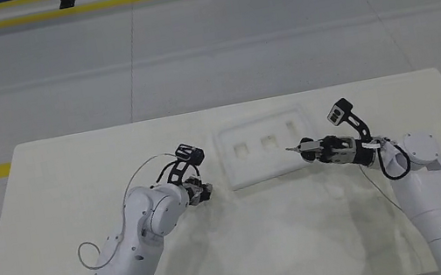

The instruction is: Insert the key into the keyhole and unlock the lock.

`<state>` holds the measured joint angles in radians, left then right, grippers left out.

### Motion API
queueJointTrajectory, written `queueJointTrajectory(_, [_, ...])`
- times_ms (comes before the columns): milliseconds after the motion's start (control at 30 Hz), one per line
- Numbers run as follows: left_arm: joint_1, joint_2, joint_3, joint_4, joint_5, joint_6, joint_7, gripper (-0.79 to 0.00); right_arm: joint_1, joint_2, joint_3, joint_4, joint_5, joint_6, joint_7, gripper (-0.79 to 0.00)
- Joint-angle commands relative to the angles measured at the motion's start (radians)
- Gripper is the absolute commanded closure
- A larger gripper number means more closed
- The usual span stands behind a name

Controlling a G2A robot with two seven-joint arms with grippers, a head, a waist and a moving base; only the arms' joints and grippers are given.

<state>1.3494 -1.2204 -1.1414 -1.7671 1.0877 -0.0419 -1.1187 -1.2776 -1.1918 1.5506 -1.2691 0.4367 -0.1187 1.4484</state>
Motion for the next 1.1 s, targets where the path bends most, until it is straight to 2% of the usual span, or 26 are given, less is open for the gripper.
queueJointTrajectory(0, [-0.001, 0.001, 0.001, 0.000, 0.001, -0.001, -0.001, -0.151, 0.001, 0.002, -0.004, -0.002, 0.005, -0.002, -0.003, 0.000])
queueJointTrajectory(133, [0.000, 0.003, -0.001, -0.001, 0.005, -0.001, 0.001, -0.022, 0.001, 0.007, -0.011, -0.002, 0.011, -0.006, -0.007, 0.000])
queueJointTrajectory(200, [0.000, 0.004, -0.001, -0.002, 0.008, -0.002, 0.001, 0.000, 0.000, 0.009, -0.016, -0.002, 0.015, -0.006, -0.010, 0.000])
queueJointTrajectory(767, [0.024, 0.016, -0.047, -0.039, 0.010, -0.003, 0.047, 0.000, -0.005, 0.024, -0.055, -0.013, 0.045, -0.015, -0.031, 0.000])
queueJointTrajectory(933, [0.032, 0.019, -0.084, -0.050, -0.037, -0.004, 0.086, 0.000, -0.006, 0.028, -0.062, -0.014, 0.057, -0.015, -0.035, 0.000])
queueJointTrajectory(1067, [0.040, 0.020, -0.124, -0.063, -0.136, -0.007, 0.118, 0.000, -0.007, 0.032, -0.065, -0.013, 0.068, -0.016, -0.039, 0.000])
